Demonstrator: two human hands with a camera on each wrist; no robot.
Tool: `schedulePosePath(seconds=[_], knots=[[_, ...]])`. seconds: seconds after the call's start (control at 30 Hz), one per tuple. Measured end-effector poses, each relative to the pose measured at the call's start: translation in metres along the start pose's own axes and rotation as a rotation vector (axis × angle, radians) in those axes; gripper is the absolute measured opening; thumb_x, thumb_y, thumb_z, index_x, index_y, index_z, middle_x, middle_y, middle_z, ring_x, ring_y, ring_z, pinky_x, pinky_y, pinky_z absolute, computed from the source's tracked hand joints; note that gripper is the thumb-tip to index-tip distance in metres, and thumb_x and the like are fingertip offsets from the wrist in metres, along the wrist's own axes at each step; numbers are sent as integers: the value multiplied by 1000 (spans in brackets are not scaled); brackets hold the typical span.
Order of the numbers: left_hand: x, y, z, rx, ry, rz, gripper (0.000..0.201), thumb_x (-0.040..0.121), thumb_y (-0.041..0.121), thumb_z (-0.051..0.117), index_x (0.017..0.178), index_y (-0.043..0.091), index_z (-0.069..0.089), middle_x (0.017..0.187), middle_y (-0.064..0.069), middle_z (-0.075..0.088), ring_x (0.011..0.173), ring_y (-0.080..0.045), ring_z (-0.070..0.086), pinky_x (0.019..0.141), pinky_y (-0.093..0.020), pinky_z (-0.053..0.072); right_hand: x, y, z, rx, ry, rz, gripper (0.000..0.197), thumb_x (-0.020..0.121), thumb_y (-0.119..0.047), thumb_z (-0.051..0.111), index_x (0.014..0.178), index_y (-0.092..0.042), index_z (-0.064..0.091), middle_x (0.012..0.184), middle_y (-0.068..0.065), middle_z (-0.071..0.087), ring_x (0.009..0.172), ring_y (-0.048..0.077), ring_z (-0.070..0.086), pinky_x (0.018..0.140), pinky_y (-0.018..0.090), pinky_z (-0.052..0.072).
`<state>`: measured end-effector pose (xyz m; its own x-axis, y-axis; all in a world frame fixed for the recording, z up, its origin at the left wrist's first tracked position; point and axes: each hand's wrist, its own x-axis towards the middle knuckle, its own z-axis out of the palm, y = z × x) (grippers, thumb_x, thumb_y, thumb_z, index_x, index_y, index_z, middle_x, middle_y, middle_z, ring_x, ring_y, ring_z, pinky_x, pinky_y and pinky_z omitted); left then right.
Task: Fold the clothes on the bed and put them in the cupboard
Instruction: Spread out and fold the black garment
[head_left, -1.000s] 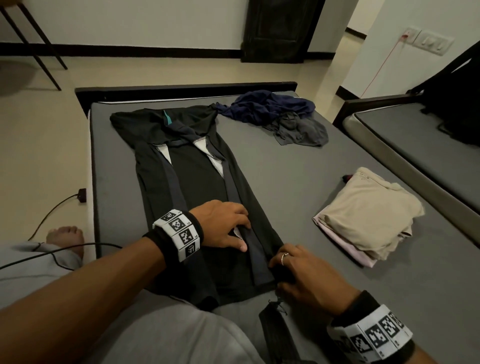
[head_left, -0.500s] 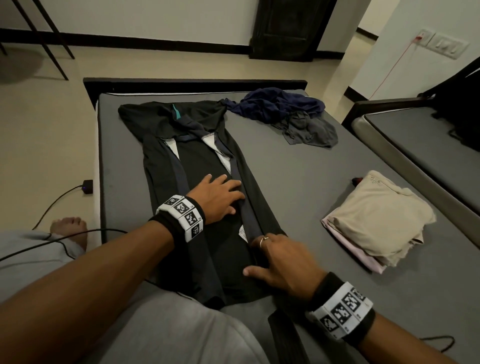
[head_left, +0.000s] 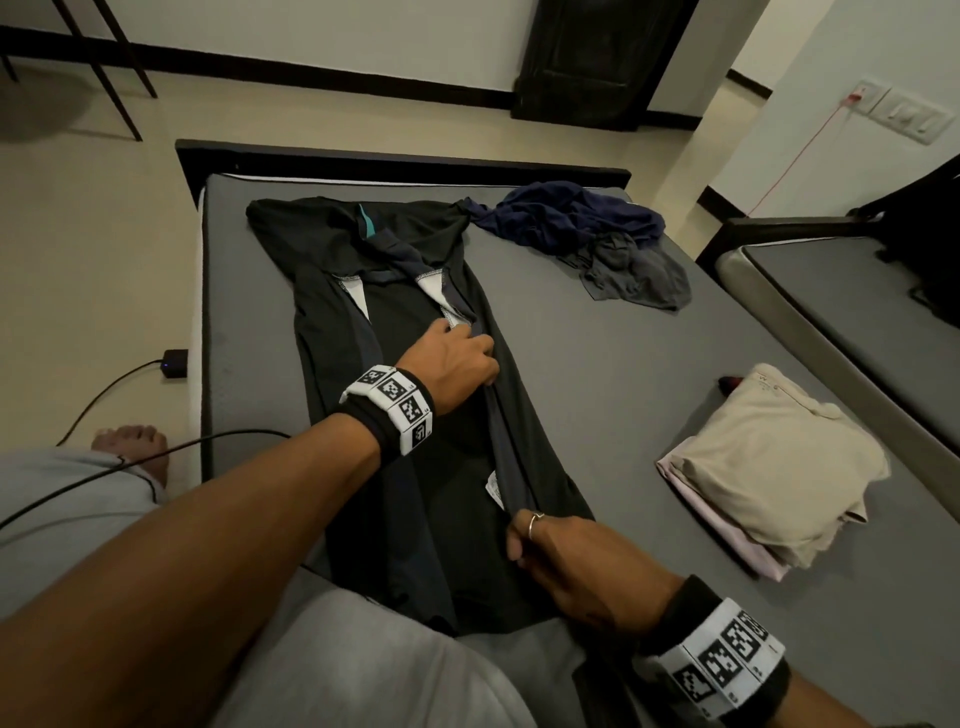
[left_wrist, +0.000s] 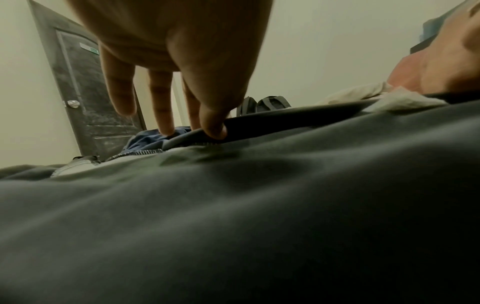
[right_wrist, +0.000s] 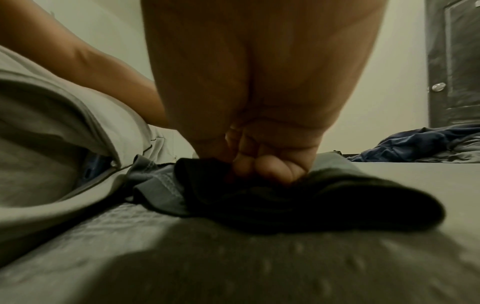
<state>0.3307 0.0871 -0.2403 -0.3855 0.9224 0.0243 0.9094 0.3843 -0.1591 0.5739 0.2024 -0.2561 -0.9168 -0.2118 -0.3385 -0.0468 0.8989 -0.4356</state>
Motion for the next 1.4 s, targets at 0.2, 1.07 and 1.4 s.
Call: schedulePosePath(seconds=[0.2, 1.07, 1.4], knots=[[-2, -17, 5, -171, -148, -41, 29, 97, 17, 54, 119, 31, 65, 122, 4, 60, 114, -21, 58, 90, -37, 44, 8, -4, -21, 52, -101, -54, 9, 100, -41, 52, 108, -38, 49, 90, -11, 63, 80, 7, 60, 75, 24, 49], [6, -145, 60, -1401, 201, -971, 63, 89, 20, 66, 145, 21, 37, 106, 0, 68, 89, -27, 72, 81, -42, 60, 437, -2, -179, -286, 376, 403, 64, 83, -63, 67, 121, -12, 58, 116, 9, 67, 96, 30, 64, 71, 35, 47], [33, -142, 66, -1117, 76, -922, 69, 77, 41, 65, 140, 24, 44, 124, -5, 65, 111, -28, 63, 97, -44, 51, 438, -3, -196, -476, 472, 272, 26, 93, -31, 56, 98, -8, 65, 103, 15, 66, 91, 37, 65, 71, 37, 49]])
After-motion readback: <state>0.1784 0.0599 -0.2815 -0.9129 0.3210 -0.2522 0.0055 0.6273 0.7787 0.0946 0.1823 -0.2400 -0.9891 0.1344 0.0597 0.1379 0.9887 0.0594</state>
